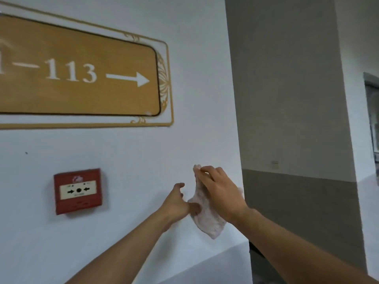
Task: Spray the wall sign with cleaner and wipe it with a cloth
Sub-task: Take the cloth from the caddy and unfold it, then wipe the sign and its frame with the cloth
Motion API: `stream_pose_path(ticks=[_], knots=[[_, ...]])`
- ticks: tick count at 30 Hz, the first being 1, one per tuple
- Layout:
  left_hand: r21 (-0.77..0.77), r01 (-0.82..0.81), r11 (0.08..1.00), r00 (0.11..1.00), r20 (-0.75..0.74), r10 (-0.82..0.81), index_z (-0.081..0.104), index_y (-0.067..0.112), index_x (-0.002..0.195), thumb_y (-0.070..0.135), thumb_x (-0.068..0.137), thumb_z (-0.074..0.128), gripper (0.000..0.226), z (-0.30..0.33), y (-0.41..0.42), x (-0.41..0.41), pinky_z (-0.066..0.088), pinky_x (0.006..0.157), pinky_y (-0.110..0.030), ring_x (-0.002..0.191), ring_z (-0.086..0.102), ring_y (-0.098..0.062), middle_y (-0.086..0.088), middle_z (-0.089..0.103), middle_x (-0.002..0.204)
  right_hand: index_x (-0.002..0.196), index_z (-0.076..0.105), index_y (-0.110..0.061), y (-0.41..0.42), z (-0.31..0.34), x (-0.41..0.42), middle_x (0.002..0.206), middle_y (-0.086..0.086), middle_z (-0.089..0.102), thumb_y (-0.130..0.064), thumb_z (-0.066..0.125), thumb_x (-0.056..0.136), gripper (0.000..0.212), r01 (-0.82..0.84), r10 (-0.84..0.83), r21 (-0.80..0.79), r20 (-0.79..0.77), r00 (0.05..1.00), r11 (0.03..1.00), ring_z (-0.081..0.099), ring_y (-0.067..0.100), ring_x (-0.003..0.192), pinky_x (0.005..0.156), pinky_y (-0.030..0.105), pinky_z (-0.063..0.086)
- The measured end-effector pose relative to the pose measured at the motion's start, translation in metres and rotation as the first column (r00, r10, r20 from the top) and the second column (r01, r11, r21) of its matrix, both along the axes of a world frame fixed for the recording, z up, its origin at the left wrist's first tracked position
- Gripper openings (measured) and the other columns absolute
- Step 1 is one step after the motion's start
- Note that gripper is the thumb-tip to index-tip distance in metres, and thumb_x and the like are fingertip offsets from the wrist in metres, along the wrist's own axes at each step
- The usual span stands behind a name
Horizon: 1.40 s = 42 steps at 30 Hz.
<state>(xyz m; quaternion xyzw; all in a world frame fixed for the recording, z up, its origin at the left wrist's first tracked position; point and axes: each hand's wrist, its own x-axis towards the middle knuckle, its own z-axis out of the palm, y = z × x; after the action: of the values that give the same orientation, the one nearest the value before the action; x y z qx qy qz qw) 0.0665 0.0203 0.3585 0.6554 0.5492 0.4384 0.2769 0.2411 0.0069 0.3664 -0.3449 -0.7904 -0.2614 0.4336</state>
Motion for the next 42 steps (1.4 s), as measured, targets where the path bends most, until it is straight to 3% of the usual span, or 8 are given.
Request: stream_pose_path(ticks=[4, 9, 13, 17, 21, 28, 34, 42], knots=[[0.146, 0.070, 0.987, 0.994, 0.078, -0.082, 0.040, 0.047, 0.146, 0.030, 0.071, 0.089, 0.092, 0.028, -0.018, -0.026, 0.052, 0.101, -0.030, 0.126, 0.054, -0.004, 0.021, 0.047, 0.142, 0.131, 0.063, -0.012, -0.008, 0.019, -0.026, 0.121, 0.005, 0.065, -0.009, 0.069, 0.087, 0.045, -0.122, 0.096, 0.162, 0.160, 0.983, 0.979, 0.061, 0.027, 0.097, 0.082, 0.037, 0.055], [0.187, 0.086, 0.979, 0.981, 0.154, -0.116, 0.071, 0.009, 0.108, 0.026, 0.073, 0.082, 0.041, 0.054, -0.036, -0.057, 0.059, 0.097, -0.046, 0.103, 0.071, -0.024, -0.017, 0.073, 0.110, 0.136, 0.059, -0.020, -0.010, 0.033, -0.055, 0.129, -0.002, 0.060, -0.015, 0.064, 0.095, 0.041, -0.200, 0.145, 0.240, 0.229, 0.963, 0.950, 0.057, 0.022, 0.101, 0.085, 0.034, 0.053], [0.265, -0.009, 0.964, 0.973, 0.225, -0.053, 0.074, 0.012, 0.095, 0.027, 0.073, 0.082, 0.028, 0.075, -0.046, -0.072, 0.060, 0.088, -0.036, 0.100, 0.074, -0.025, -0.008, 0.078, 0.100, 0.137, 0.060, -0.020, -0.007, 0.048, -0.076, 0.137, 0.007, 0.058, -0.013, 0.080, 0.081, 0.060, -0.184, 0.135, 0.342, 0.163, 0.977, 0.922, 0.060, 0.027, 0.111, 0.088, 0.037, 0.055], [0.359, -0.125, 0.925, 0.980, 0.189, 0.060, 0.077, 0.016, 0.091, 0.018, 0.088, 0.073, 0.006, 0.109, -0.058, -0.079, 0.062, 0.091, -0.043, 0.098, 0.075, -0.023, -0.002, 0.080, 0.095, 0.147, 0.048, -0.021, -0.011, 0.065, -0.097, 0.157, 0.011, 0.040, -0.014, 0.067, 0.086, 0.064, -0.129, 0.116, 0.384, 0.056, 0.992, 0.914, 0.040, 0.034, 0.143, 0.113, 0.056, 0.036], [0.409, -0.162, 0.898, 0.967, 0.248, 0.062, 0.068, -0.007, 0.103, 0.022, 0.076, 0.084, 0.043, 0.151, -0.071, -0.083, 0.060, 0.089, -0.047, 0.091, 0.075, -0.030, -0.017, 0.074, 0.090, 0.157, 0.028, -0.022, -0.015, 0.069, -0.115, 0.167, 0.010, 0.020, -0.042, 0.049, 0.093, 0.071, -0.078, 0.074, 0.356, 0.025, 0.997, 0.931, 0.011, 0.034, 0.154, 0.120, 0.063, 0.016], [0.489, -0.167, 0.856, 0.979, 0.187, 0.084, 0.068, -0.005, 0.097, 0.008, 0.084, 0.082, 0.023, 0.211, -0.077, -0.077, 0.059, 0.092, -0.051, 0.098, 0.074, -0.037, -0.026, 0.075, 0.103, 0.156, 0.022, 0.000, -0.006, 0.083, -0.140, 0.165, 0.021, 0.014, -0.031, 0.037, 0.099, 0.067, 0.067, -0.023, 0.265, -0.165, 0.986, 0.962, 0.012, 0.038, 0.153, 0.117, 0.054, 0.020], [0.545, -0.094, 0.833, 0.991, 0.127, 0.029, 0.070, 0.006, 0.093, 0.007, 0.086, 0.080, 0.012, 0.244, -0.073, -0.068, 0.061, 0.079, -0.036, 0.084, 0.073, -0.023, -0.011, 0.076, 0.089, 0.156, 0.023, 0.001, -0.002, 0.117, -0.156, 0.163, 0.026, 0.015, -0.042, 0.007, 0.104, 0.069, 0.037, 0.038, 0.242, -0.297, 0.954, 0.970, 0.013, 0.046, 0.151, 0.117, 0.059, 0.016], [0.507, -0.101, 0.856, 0.990, 0.137, 0.036, 0.071, 0.005, 0.106, 0.015, 0.093, 0.072, 0.016, 0.258, -0.056, -0.070, 0.058, 0.095, -0.047, 0.105, 0.072, -0.032, -0.017, 0.075, 0.106, 0.159, 0.020, -0.010, 0.016, 0.140, -0.174, 0.167, 0.020, 0.007, -0.056, 0.029, 0.099, 0.076, 0.066, -0.002, 0.155, -0.382, 0.924, 0.986, -0.004, 0.042, 0.153, 0.119, 0.065, 0.015]])
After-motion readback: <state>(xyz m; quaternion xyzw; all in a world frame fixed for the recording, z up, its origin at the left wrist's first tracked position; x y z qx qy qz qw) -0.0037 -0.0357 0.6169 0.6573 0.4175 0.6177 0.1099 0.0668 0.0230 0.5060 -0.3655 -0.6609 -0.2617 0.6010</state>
